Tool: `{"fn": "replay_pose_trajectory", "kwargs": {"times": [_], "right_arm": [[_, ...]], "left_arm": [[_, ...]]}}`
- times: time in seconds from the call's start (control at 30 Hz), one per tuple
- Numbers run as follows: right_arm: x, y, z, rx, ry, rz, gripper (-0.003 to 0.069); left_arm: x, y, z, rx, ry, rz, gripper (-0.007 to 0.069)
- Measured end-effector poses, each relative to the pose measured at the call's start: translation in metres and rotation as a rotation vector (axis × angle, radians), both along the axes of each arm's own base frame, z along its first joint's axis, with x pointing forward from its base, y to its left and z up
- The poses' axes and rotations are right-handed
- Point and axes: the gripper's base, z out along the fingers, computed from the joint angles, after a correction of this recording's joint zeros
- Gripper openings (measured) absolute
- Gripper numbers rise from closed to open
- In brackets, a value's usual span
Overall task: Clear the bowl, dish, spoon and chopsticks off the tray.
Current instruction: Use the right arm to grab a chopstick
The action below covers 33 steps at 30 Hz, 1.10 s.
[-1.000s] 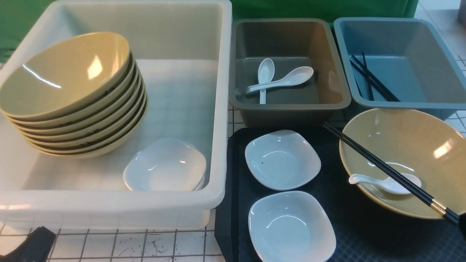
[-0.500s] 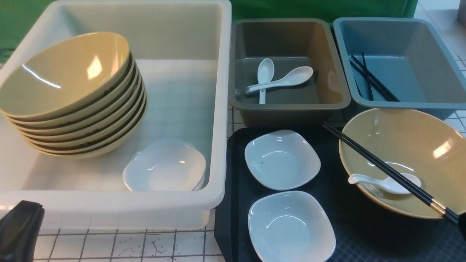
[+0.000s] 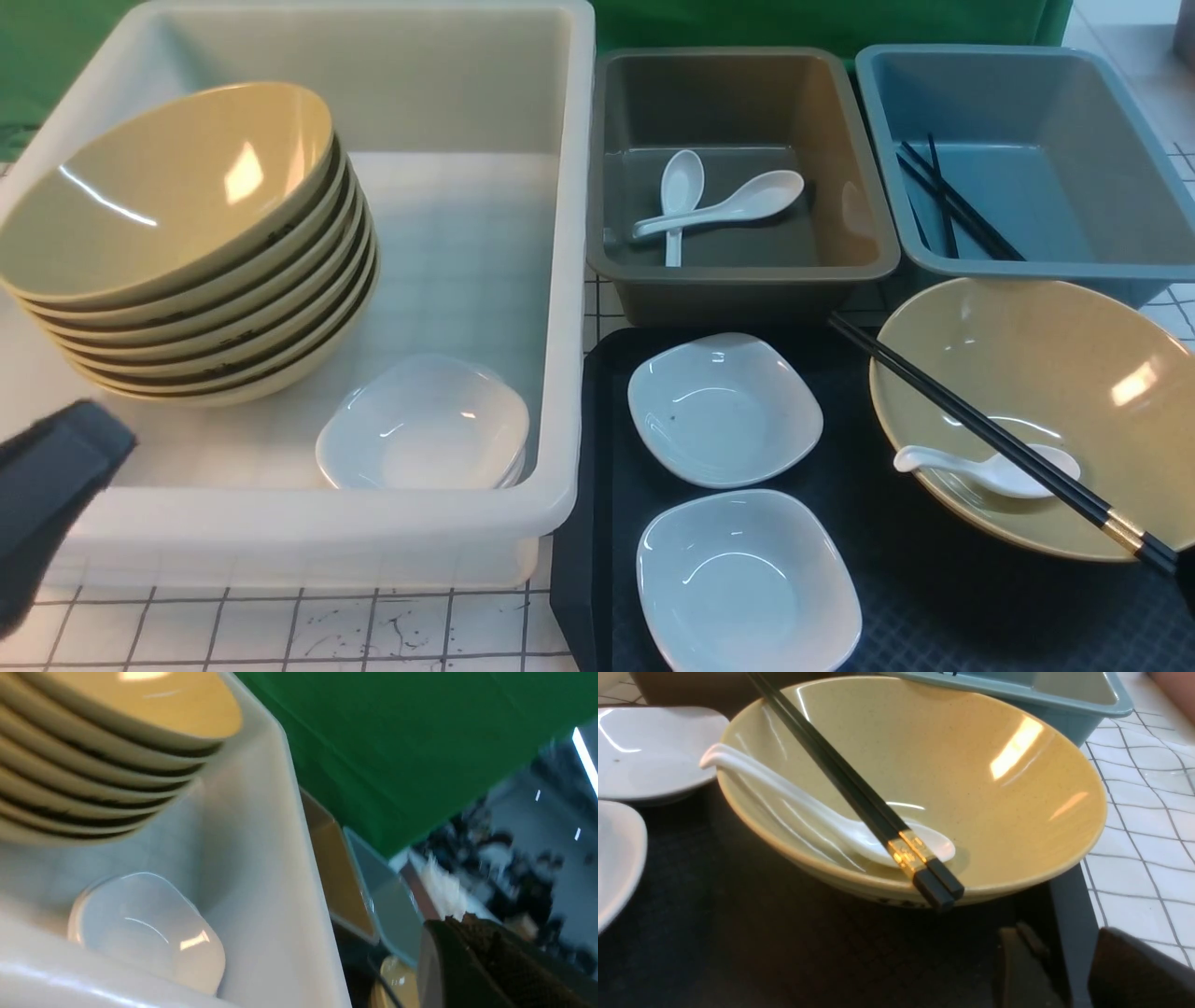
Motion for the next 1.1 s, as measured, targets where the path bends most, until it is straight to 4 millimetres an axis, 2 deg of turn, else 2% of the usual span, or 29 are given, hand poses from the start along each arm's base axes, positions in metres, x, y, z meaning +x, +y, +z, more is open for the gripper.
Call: {"fn": "replay_pose_trajectory", "kwargs": {"times": [0.03, 0.07, 0.17, 0.33, 0.4, 0.43, 0.6, 0.63, 0.67, 0.73, 0.87, 0.97, 1.1], "right_arm": [[0.001, 0.0, 0.001, 0.043, -0.016, -0.01, 0.0235], [0.002, 0.001, 0.002, 0.167, -0.048, -0.035, 0.0235], [0.003, 0.001, 0.007, 0.398, -0.117, -0.082, 0.0235], [0.004, 0.001, 0.016, 0.591, -0.203, -0.103, 0.0235], [0.003, 0.003, 0.016, 0.643, -0.135, -0.1, 0.0228], [0.002, 0.005, 0.023, 0.639, -0.107, -0.079, 0.0218], [0.003, 0.017, 0.084, 0.447, 0.135, 0.108, 0.0155], [0.003, 0.019, 0.088, 0.422, 0.184, 0.125, 0.015], [0.006, 0.024, 0.107, 0.351, 0.276, 0.195, 0.0138], [0.016, 0.035, 0.127, 0.22, 0.47, 0.287, 0.0129], [0.041, 0.058, 0.143, 0.033, 0.682, 0.428, 0.0128], [0.066, 0.076, 0.152, -0.094, 0.723, 0.524, 0.0128], [0.099, 0.082, 0.156, -0.211, 0.813, 0.557, 0.0127]], "left_arm": [[0.003, -0.002, 0.006, 0.028, 0.024, -0.029, -0.0001], [0.007, -0.006, 0.013, 0.058, 0.064, -0.075, -0.0001], [0.015, -0.013, 0.02, 0.106, 0.123, -0.176, -0.0001], [0.026, -0.027, 0.02, 0.166, 0.168, -0.342, -0.0001], [0.031, -0.035, 0.015, 0.189, 0.209, -0.415, -0.0001], [0.035, -0.039, 0.014, 0.2, 0.224, -0.438, -0.0001], [0.055, -0.053, 0.017, 0.229, 0.272, -0.503, -0.0001], [0.057, -0.054, 0.018, 0.236, 0.272, -0.508, -0.0001], [0.063, -0.057, 0.021, 0.258, 0.266, -0.525, -0.0001], [0.07, -0.063, 0.024, 0.294, 0.256, -0.557, -0.0001], [0.071, -0.068, 0.028, 0.337, 0.202, -0.602, -0.0001], [0.069, -0.072, 0.033, 0.357, 0.14, -0.646, -0.0001], [0.065, -0.075, 0.035, 0.37, 0.108, -0.703, -0.0001]]}}
